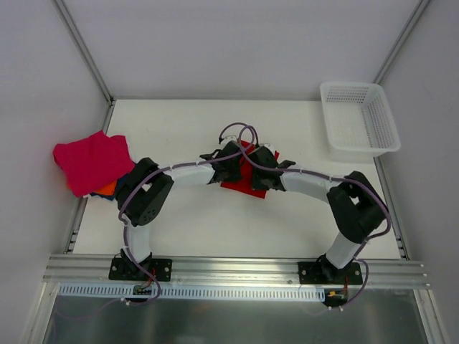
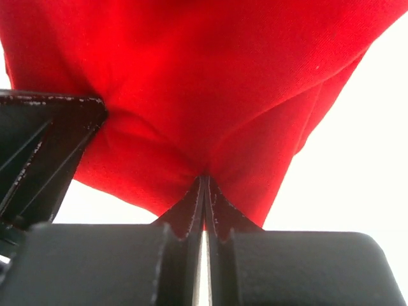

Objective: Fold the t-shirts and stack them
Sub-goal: Fold the tshirt

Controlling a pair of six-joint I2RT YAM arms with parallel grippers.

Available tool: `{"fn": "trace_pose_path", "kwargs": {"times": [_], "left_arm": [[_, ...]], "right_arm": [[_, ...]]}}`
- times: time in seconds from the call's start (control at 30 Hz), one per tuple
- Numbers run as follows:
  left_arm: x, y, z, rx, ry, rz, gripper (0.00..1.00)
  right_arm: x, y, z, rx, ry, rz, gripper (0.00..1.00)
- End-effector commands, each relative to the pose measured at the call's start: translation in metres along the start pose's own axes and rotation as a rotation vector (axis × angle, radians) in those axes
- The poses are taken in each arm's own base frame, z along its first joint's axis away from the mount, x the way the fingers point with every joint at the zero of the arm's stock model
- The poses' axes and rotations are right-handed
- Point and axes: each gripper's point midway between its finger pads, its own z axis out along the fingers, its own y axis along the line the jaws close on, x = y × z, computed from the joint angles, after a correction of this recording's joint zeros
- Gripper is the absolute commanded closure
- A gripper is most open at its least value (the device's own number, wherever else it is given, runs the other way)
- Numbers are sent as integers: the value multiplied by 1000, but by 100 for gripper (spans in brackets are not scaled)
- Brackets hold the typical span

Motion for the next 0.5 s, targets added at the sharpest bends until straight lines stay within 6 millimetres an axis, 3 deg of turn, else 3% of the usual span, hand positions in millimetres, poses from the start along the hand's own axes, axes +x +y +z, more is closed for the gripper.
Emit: {"fn": "trace_pose_path", "kwargs": {"times": [0.0, 0.03, 0.07, 0.1, 0.2, 0.23, 0.3, 0.47], "left_arm": [[55, 28, -27, -126, 57, 21, 100], [66, 24, -33, -128, 52, 43, 100], [67, 19, -44, -115, 32, 17, 100], [80, 27, -48, -130, 42, 25, 100], [91, 24, -72, -105, 16, 12, 100], [85, 17, -85, -70, -11, -2, 100], [79, 10, -101, -42, -49, 6, 100], [15, -26, -155, 77, -231, 21, 100]], "right_arm": [[35, 8, -28, 34, -25, -22, 100], [46, 2, -34, 52, -37, -29, 100], [58, 9, -41, 45, -43, -54, 99], [64, 9, -45, 50, -55, -37, 100], [71, 3, -67, 69, -125, -39, 100], [59, 4, -83, 59, -188, -28, 100], [54, 4, -103, 56, -232, -45, 100], [5, 5, -170, -15, -449, -14, 96]]}}
